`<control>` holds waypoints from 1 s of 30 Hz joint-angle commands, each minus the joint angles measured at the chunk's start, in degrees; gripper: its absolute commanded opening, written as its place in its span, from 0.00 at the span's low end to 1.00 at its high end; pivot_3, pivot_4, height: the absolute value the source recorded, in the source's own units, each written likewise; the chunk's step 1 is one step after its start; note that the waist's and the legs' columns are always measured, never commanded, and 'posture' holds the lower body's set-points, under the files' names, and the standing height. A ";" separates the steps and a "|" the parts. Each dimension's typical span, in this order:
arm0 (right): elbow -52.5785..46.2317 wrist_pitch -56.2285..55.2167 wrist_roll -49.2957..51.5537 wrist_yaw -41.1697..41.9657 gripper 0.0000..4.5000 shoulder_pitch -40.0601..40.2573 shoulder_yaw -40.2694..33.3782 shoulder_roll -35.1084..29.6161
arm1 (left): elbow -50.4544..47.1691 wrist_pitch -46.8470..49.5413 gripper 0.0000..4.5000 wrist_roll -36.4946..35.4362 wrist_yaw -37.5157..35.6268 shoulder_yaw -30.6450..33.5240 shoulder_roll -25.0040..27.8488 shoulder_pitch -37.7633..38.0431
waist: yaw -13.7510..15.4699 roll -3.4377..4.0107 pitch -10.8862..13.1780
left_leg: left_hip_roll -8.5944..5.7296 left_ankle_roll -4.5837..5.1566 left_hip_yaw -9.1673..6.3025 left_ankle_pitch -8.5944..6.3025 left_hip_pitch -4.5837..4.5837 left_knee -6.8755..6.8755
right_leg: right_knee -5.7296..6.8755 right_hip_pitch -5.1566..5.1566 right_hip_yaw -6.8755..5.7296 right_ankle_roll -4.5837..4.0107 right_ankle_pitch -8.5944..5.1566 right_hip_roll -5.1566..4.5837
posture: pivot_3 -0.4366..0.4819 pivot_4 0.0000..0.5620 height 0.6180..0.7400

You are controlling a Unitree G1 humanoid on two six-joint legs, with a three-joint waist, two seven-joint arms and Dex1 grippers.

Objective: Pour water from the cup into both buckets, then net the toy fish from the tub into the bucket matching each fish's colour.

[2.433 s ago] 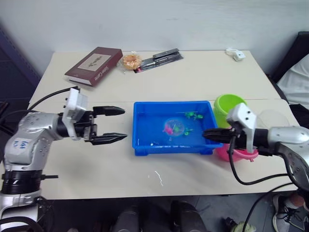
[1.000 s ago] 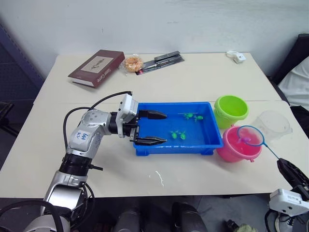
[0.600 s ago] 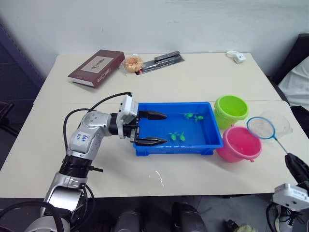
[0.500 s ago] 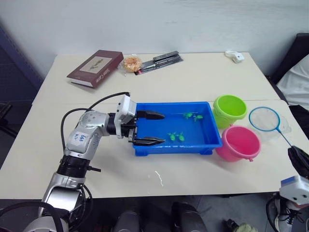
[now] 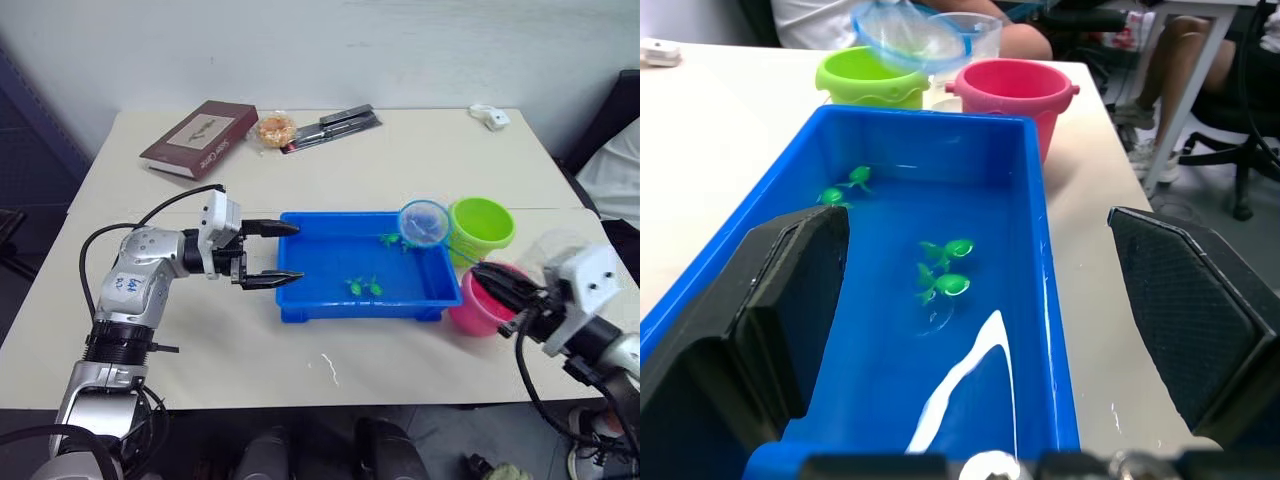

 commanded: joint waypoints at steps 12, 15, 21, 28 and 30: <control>16.69 20.27 38.31 -41.31 0.00 -25.12 14.68 -1.53 | -6.56 1.88 0.99 -0.51 2.78 1.69 1.30 1.35 | 0.25 -0.04 0.02 | 0.01 0.00 0.07 0.00 -0.09 -0.01 | -0.04 -0.08 -0.40 0.02 0.02 0.02 | 0.48 0.27 1.00; 18.23 20.78 41.54 -44.97 0.00 -27.71 16.69 -2.10 | -6.93 2.20 0.99 -0.57 3.13 1.68 1.34 1.35 | 0.16 -0.04 0.02 | 0.02 0.00 0.08 0.00 -0.13 -0.01 | -0.05 -0.10 -0.50 0.02 0.02 0.04 | 0.48 0.27 1.00; 20.99 20.50 46.20 -52.30 0.00 -32.19 20.91 -2.68 | -7.67 2.75 0.99 -0.74 3.77 1.90 1.43 1.48 | 0.19 -0.04 0.02 | 0.04 0.00 0.06 0.00 -0.19 0.00 | -0.08 -0.13 -0.54 0.03 0.02 0.03 | 0.48 0.27 1.00; 23.97 20.32 47.76 -57.76 0.00 -35.83 24.28 -2.56 | -8.71 3.29 0.99 -1.04 4.55 2.01 1.22 1.70 | 0.15 -0.04 0.02 | 0.05 0.01 0.02 0.00 -0.28 0.00 | -0.13 -0.17 -0.60 0.03 0.02 0.02 | 0.48 0.27 1.00; 24.57 19.71 46.20 -58.87 0.00 -36.71 24.20 -1.94 | -8.84 3.35 0.99 -1.17 4.72 2.02 1.16 1.76 | 0.15 -0.04 0.02 | 0.05 0.01 0.02 0.00 -0.31 0.00 | -0.16 -0.17 -0.61 0.04 0.03 0.02 | 0.48 0.27 1.00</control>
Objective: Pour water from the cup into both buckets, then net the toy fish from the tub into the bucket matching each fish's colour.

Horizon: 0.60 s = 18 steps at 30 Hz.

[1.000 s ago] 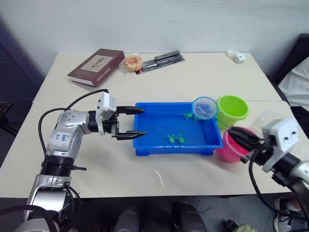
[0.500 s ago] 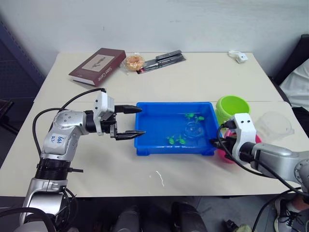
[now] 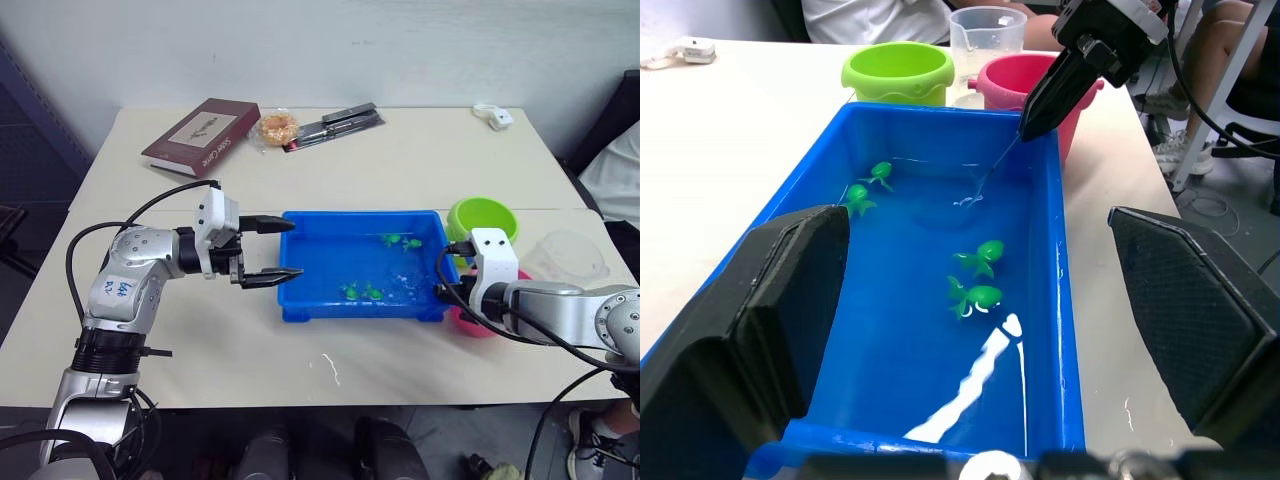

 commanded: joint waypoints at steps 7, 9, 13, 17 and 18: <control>-1.19 -0.18 -12.38 1.53 0.00 -3.81 -0.24 2.37 | -3.21 0.21 0.99 -1.41 0.99 1.44 -0.12 0.89 | 0.09 0.02 -0.01 | 0.01 0.02 -0.21 0.02 -0.36 0.09 | -0.13 -0.12 -0.20 0.01 0.06 -0.01 | 0.48 0.27 1.00; -1.10 0.18 -14.94 2.38 0.00 -3.49 -0.47 3.57 | -3.36 0.29 0.99 -1.49 1.18 1.44 -0.19 0.92 | 0.20 0.02 -0.01 | 0.00 0.02 -0.38 0.02 -0.52 0.12 | -0.22 -0.13 -0.38 0.01 0.08 -0.01 | 0.48 0.27 1.00; -0.75 1.00 -18.63 3.53 0.00 -2.86 -1.45 5.86 | -3.47 0.34 0.99 -1.57 1.41 1.39 -0.31 0.89 | 0.18 0.02 -0.01 | -0.02 0.03 -0.51 0.02 -0.63 0.14 | -0.31 -0.10 -0.58 0.01 0.08 -0.02 | 0.48 0.27 1.00; -0.88 1.89 -21.99 4.60 0.00 -3.00 -2.02 7.96 | -3.61 0.25 0.99 -1.65 1.53 1.39 -0.28 0.97 | 0.12 0.02 -0.01 | -0.02 0.02 -0.54 0.03 -0.64 0.13 | -0.31 -0.10 -0.62 0.01 0.08 0.00 | 0.48 0.27 1.00; -0.98 2.23 -22.73 4.90 0.00 -3.04 -2.24 8.34 | -3.60 0.22 0.99 -1.64 1.54 1.38 -0.28 0.97 | 0.12 0.02 -0.01 | -0.02 0.02 -0.54 0.03 -0.64 0.13 | -0.30 -0.09 -0.62 0.01 0.08 0.00 | 0.48 0.27 1.00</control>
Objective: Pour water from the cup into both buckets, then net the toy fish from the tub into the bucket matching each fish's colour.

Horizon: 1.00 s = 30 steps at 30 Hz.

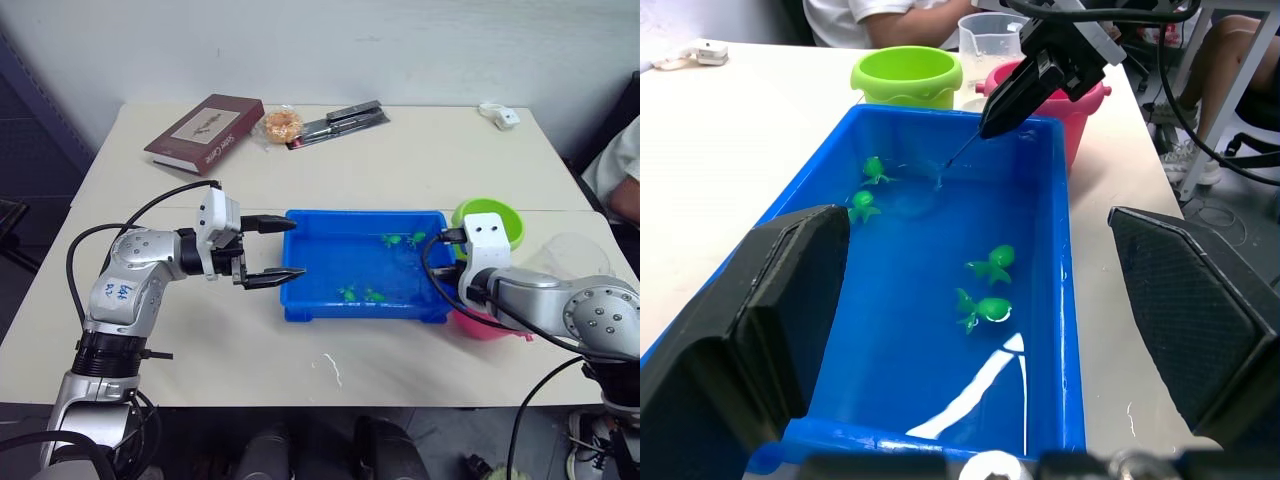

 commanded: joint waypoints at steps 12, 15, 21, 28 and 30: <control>-5.77 7.01 2.17 3.22 0.00 1.55 -4.66 -0.84 | -2.61 -0.16 0.99 -1.25 0.51 1.69 0.31 0.82 | -0.04 0.00 0.00 | 0.00 -0.01 -0.03 0.00 0.00 0.00 | -0.01 0.02 -0.03 0.00 0.00 0.01 | 0.48 0.27 1.00; -5.40 7.50 5.18 1.78 0.00 2.06 -4.44 -1.94 | -2.70 -0.14 0.99 -1.28 0.58 1.69 0.37 0.89 | -0.03 0.00 0.00 | 0.00 -0.01 -0.05 0.00 0.00 -0.01 | -0.03 0.03 -0.05 0.00 0.00 0.00 | 0.48 0.27 1.00; -2.82 6.22 6.24 -2.83 0.00 1.29 -4.28 -1.56 | -2.62 -0.19 0.99 -1.35 0.58 1.62 0.22 0.80 | -0.06 0.00 0.00 | 0.00 -0.02 -0.05 0.01 0.02 -0.01 | -0.03 0.05 -0.05 0.00 0.00 0.01 | 0.48 0.27 1.00; -2.49 3.19 -2.04 0.87 0.00 0.09 -4.02 3.28 | -2.35 -0.19 0.99 -1.36 0.53 1.48 0.05 0.70 | -0.09 0.00 0.00 | 0.00 -0.02 -0.05 0.01 0.02 -0.01 | -0.03 0.05 -0.05 0.00 0.00 0.03 | 0.48 0.27 1.00; -2.81 3.30 -4.77 3.02 0.00 0.24 -4.04 4.34 | -2.21 -0.23 0.99 -1.31 0.47 1.48 0.10 0.66 | -0.10 0.00 0.00 | 0.00 -0.03 -0.05 0.01 0.02 -0.02 | -0.03 0.04 -0.05 0.00 0.00 0.03 | 0.48 0.27 1.00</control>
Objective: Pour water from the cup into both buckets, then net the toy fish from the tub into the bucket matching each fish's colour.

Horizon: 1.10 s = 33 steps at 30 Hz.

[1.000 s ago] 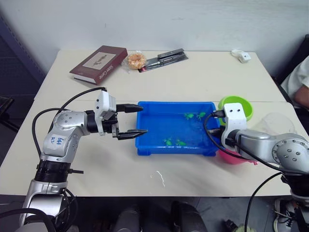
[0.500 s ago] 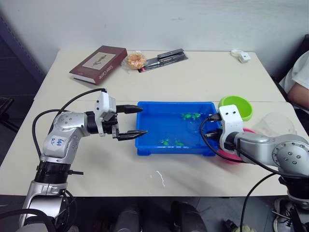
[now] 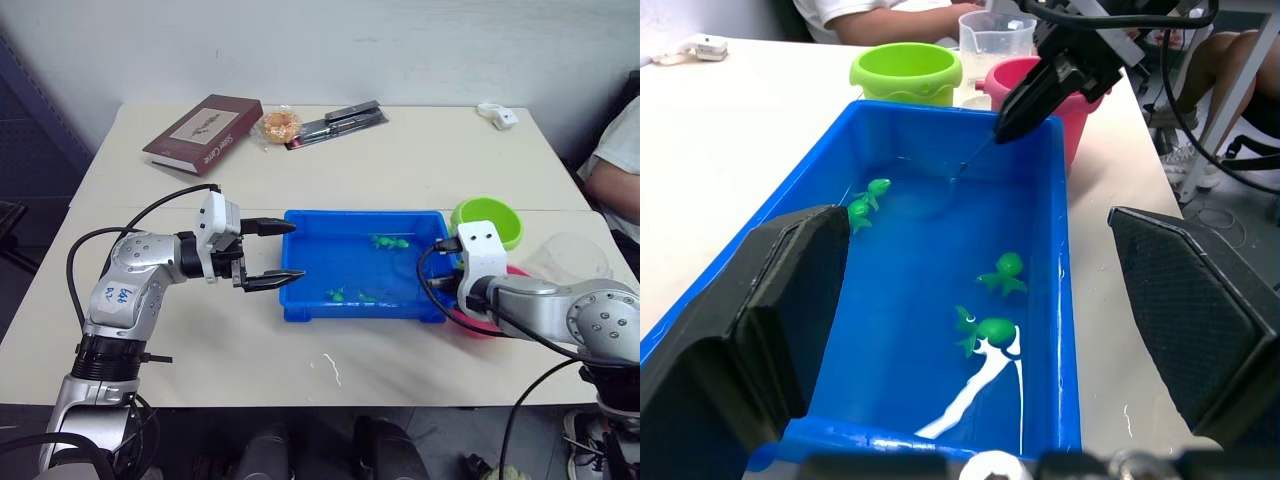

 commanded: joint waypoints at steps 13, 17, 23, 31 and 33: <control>-9.79 1.99 -1.82 10.48 0.00 5.77 -10.03 -4.67 | -1.36 -0.42 0.99 -1.08 -0.50 1.89 0.64 -0.01 | 0.13 0.00 0.00 | -0.01 0.00 -0.05 0.00 -0.01 -0.01 | -0.03 0.02 -0.03 0.00 0.00 -0.01 | 0.48 0.27 1.00; -12.35 1.80 3.62 12.92 0.00 9.53 -14.34 -9.64 | -0.32 -0.82 0.99 -0.83 -1.13 1.87 0.41 -0.63 | 0.17 0.00 0.00 | -0.01 0.00 -0.04 0.00 0.00 -0.01 | -0.02 0.03 -0.02 0.00 0.00 -0.01 | 0.48 0.27 1.00; -15.45 -1.08 8.05 18.14 0.00 16.29 -20.81 -15.22 | 1.02 -1.48 0.99 -0.81 -2.23 1.30 -0.94 -2.37 | 0.30 0.00 0.00 | -0.01 0.00 -0.05 0.00 0.01 -0.02 | -0.06 0.06 -0.03 0.01 0.01 0.00 | 0.48 0.27 1.00; -20.30 -7.72 1.01 32.08 0.00 28.05 -29.21 -12.35 | 1.77 -0.36 0.99 -1.74 -1.84 0.81 -4.71 -5.56 | 0.52 -0.01 0.00 | -0.06 0.02 -0.10 0.01 0.03 -0.03 | -0.12 0.15 -0.03 0.06 0.03 0.02 | 0.48 0.27 1.00; -23.62 -10.39 -3.05 37.50 0.00 30.71 -31.87 -11.82 | 2.54 0.43 0.99 -2.16 -1.93 0.93 -5.16 -6.67 | 0.42 -0.01 0.00 | -0.06 0.02 -0.09 0.01 0.05 -0.03 | -0.13 0.15 -0.01 0.07 0.04 0.02 | 0.48 0.27 1.00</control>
